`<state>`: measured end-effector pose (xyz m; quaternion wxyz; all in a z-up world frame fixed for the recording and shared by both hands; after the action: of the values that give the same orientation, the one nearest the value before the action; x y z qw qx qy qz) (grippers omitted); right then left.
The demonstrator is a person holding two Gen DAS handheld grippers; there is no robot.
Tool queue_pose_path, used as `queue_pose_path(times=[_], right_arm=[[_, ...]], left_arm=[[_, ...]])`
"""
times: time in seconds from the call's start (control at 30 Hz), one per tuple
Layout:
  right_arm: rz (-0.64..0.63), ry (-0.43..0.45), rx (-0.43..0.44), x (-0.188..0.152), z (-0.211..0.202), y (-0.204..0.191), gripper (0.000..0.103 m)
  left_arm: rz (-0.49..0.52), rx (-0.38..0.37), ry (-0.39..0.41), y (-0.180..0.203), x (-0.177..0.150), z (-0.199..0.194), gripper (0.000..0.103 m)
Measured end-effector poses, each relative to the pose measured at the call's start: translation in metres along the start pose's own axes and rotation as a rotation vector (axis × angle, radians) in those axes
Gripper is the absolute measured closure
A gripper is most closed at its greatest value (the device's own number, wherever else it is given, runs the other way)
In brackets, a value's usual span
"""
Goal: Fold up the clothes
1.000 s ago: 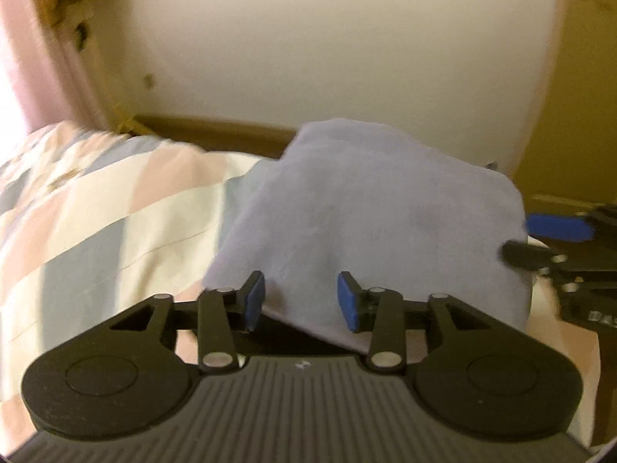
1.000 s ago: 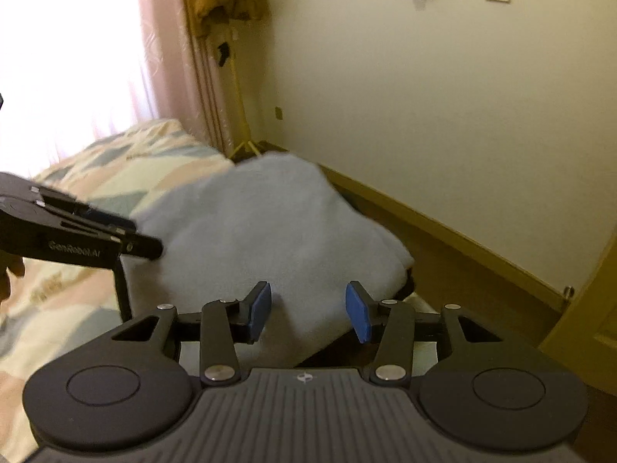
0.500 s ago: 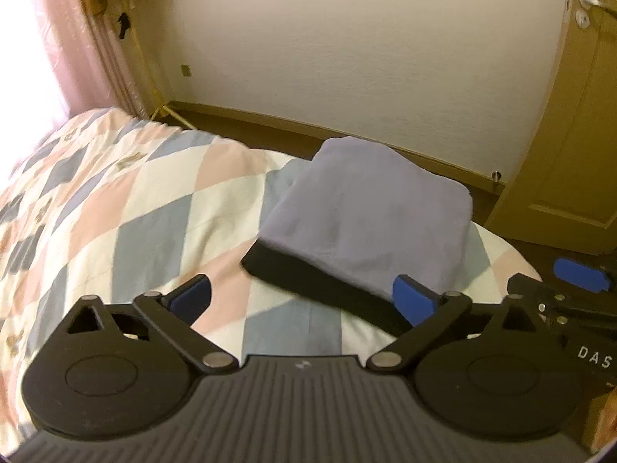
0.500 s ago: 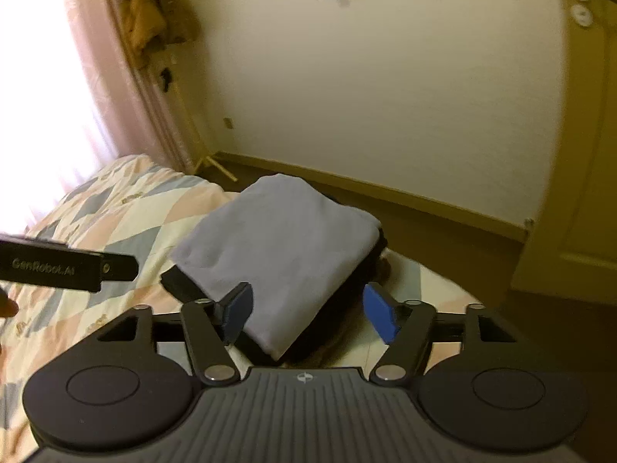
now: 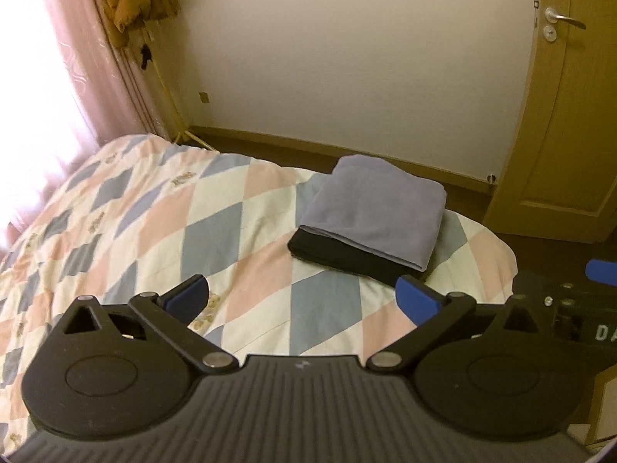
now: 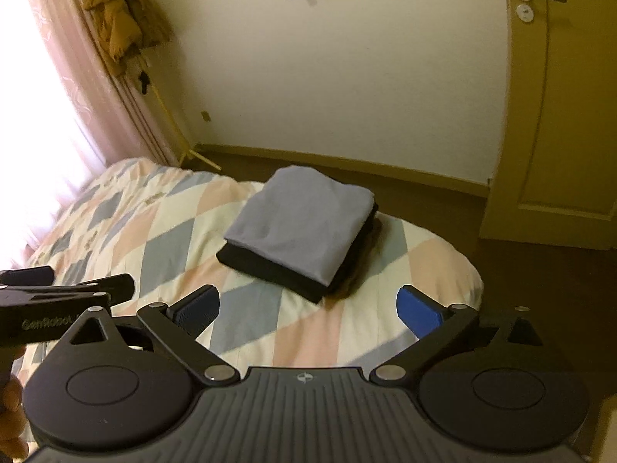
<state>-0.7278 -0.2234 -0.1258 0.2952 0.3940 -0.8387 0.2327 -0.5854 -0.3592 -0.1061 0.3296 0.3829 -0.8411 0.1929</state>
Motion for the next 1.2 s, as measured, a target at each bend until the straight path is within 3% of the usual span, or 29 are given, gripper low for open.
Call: queue_pose_path(times=[0.2, 0.33, 0.57, 1.2], right_arm=[[-0.036, -0.047, -0.08, -0.008, -0.024, -0.025, 0.001], [-0.014, -0.066, -0.064, -0.016, -0.032, -0.034, 0.0], [0.045, -0.08, -0.131, -0.016, -0.035, -0.038, 0.0], [0.039, -0.175, -0.128, 0.019, 0.028, -0.028, 0.0]], left_arm=[[-0.128, -0.069, -0.074, -0.027, -0.012, -0.022, 0.001], [-0.103, -0.032, -0.067, -0.03, -0.026, -0.036, 0.001], [-0.109, 0.018, -0.111, -0.038, -0.044, -0.036, 0.001], [-0.128, 0.045, -0.225, -0.03, 0.0, 0.039, 0.001]])
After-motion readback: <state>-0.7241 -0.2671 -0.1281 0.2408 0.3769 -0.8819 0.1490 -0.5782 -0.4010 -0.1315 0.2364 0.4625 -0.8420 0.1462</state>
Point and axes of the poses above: each gripper's, at about its wrist camera, not at the fingertips, and z roughly the way its jaws point, y to its right, x to its top, the point moved 1 cm from there along z, roughly the way its jaws point, and after that the axes turned 6 degrees about -z, right-handed, at the moved point
